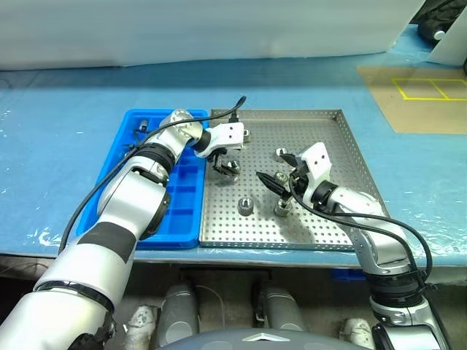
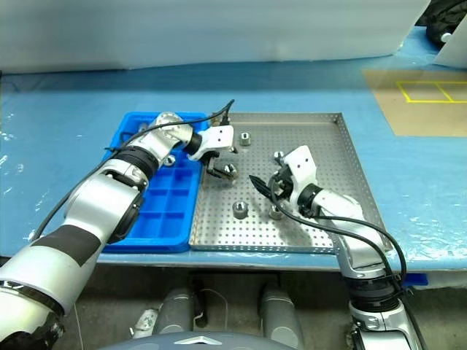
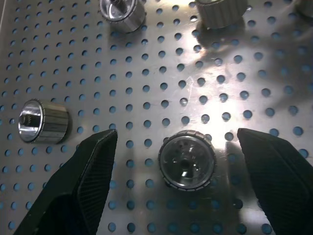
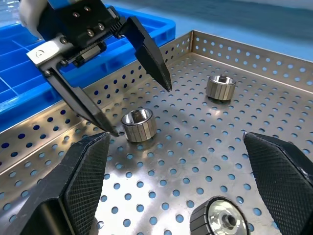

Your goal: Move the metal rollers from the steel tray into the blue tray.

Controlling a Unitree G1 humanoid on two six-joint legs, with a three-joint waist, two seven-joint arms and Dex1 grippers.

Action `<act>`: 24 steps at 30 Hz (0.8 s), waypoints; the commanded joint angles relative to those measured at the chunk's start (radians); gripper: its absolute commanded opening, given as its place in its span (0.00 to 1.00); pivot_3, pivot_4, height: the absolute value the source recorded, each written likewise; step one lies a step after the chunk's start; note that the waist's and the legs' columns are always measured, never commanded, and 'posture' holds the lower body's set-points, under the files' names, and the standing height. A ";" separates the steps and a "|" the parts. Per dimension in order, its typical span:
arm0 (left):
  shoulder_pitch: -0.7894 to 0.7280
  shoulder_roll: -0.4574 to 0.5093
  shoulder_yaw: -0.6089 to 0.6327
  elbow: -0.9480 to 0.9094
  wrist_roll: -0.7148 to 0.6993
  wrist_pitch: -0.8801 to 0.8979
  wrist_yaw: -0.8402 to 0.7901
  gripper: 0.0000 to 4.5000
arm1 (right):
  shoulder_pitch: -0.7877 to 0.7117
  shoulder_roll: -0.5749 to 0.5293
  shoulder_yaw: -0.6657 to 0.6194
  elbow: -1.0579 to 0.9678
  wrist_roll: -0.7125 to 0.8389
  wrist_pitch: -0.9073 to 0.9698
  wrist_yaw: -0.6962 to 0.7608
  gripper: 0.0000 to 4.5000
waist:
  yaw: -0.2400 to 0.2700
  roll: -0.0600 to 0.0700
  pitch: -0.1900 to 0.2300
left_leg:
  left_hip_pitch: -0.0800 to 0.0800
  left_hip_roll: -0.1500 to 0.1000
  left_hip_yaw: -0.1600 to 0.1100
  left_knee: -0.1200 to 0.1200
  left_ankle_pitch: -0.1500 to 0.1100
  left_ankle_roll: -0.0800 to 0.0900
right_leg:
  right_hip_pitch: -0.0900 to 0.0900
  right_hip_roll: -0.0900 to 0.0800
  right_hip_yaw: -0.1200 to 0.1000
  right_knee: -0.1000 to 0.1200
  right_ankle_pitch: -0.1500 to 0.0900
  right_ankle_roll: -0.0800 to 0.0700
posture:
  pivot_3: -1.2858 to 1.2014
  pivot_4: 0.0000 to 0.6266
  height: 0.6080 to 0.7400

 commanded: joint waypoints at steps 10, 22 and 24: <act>0.054 -0.010 0.014 0.009 0.050 0.023 0.101 0.92 | 0.021 -0.003 0.005 -0.060 0.001 0.002 -0.034 1.00 | -0.008 0.000 0.000 | 0.001 0.000 0.000 0.000 -0.002 0.002 | 0.000 0.000 0.000 0.000 0.000 0.000 | 0.34 0.24 1.00; 0.091 -0.025 0.004 0.010 0.076 0.005 0.128 0.78 | 0.040 0.000 0.015 -0.076 -0.001 0.005 -0.057 1.00 | -0.025 0.001 0.000 | 0.003 0.001 0.000 0.000 -0.003 0.004 | 0.007 0.000 0.000 -0.008 0.003 0.000 | 0.33 0.24 1.00; 0.092 -0.022 -0.002 0.010 0.083 0.001 0.118 0.64 | 0.041 -0.001 0.015 -0.076 -0.004 0.005 -0.060 1.00 | -0.025 0.001 0.000 | 0.003 0.000 0.000 0.000 -0.003 0.005 | 0.007 -0.001 0.001 -0.009 0.003 0.000 | 0.33 0.24 1.00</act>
